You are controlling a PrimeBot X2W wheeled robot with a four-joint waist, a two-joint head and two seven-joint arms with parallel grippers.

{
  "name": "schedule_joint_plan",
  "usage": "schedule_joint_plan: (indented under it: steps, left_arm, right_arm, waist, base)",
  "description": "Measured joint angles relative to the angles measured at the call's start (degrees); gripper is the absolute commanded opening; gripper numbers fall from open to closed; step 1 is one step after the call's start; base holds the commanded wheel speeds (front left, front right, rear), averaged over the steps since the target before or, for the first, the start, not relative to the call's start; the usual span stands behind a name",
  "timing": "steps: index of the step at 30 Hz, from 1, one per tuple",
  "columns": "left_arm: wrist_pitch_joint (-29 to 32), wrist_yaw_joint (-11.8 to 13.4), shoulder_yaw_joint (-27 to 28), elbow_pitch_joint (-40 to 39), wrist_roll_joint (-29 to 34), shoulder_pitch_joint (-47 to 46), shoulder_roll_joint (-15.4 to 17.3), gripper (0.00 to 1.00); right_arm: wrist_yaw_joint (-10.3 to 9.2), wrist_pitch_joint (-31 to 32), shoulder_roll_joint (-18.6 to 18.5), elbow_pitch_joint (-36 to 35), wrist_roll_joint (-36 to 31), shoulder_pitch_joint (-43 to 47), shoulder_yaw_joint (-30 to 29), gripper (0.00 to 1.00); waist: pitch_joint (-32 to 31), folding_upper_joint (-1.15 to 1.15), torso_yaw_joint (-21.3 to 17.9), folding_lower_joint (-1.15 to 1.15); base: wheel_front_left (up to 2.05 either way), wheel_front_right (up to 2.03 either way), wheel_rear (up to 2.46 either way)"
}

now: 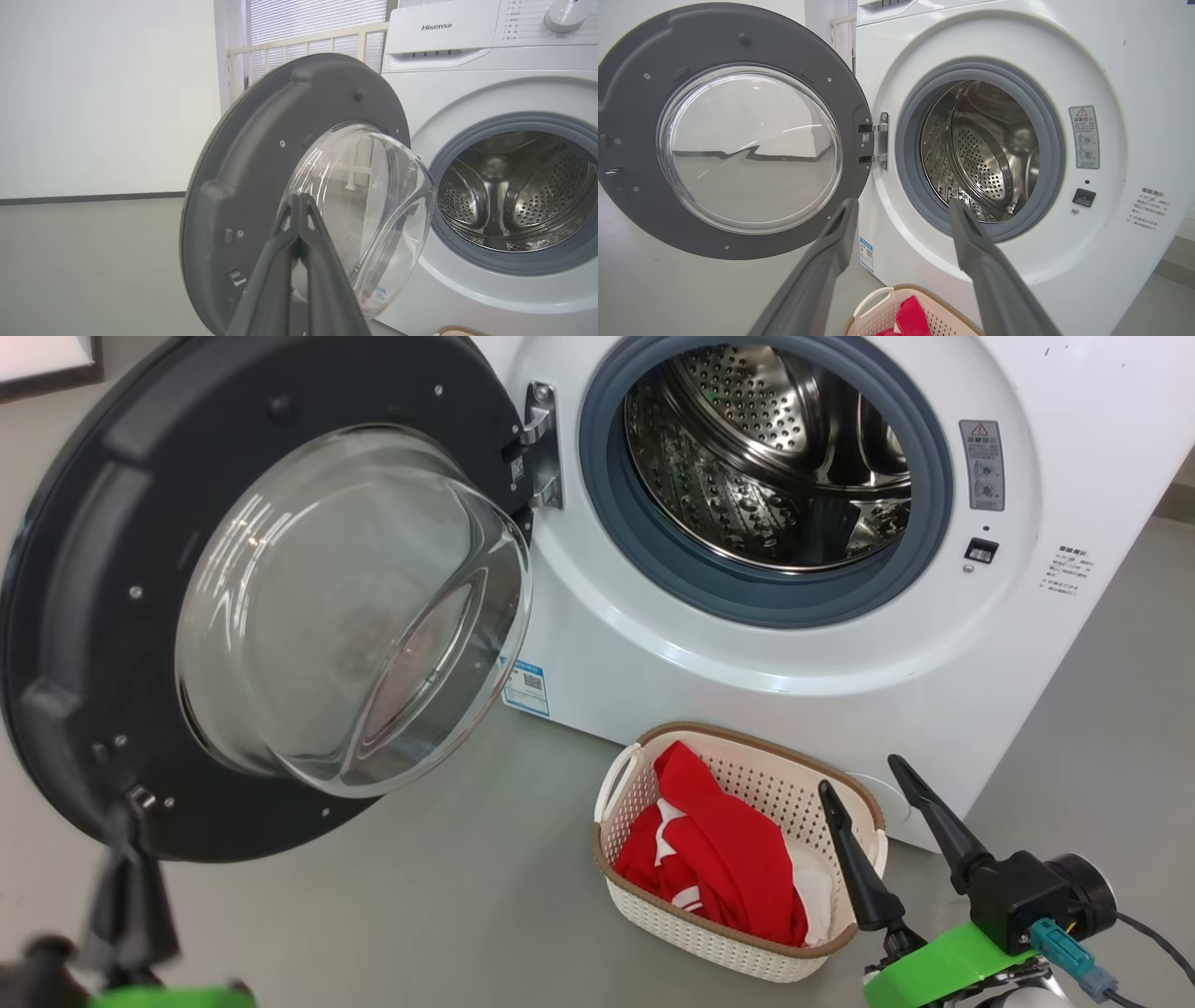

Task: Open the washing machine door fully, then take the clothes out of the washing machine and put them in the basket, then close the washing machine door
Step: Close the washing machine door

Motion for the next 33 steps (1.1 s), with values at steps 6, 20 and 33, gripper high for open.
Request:
schedule_joint_plan:
  steps: [6, 20, 33]
  left_arm:
    - [-1.03, 0.79, 3.23, -0.51, 0.76, -10.27, 3.97, 0.00]
    - [10.68, -2.81, 17.98, 29.89, -26.49, -40.62, 7.76, 0.00]
    - [29.75, -2.10, 22.51, 58.55, -37.94, -55.79, 11.58, 0.00]
  right_arm:
    - [0.00, 0.00, -0.31, 0.52, -0.19, 0.00, 0.00, 1.00]
    - [0.00, 0.00, -1.05, 1.52, -0.19, -0.07, 0.69, 1.00]
    - [0.00, 0.00, -1.93, 2.49, -0.18, -1.93, 2.25, 1.00]
  waist:
    - [0.68, 0.00, -0.23, 0.00]
    - [0.86, 0.00, -2.11, 0.00]
    - [2.52, 0.00, -4.46, 0.00]
  base:
    - [0.00, 0.00, 0.00]
    - [0.00, 0.00, 0.00]
    - [0.00, 0.00, 0.00]
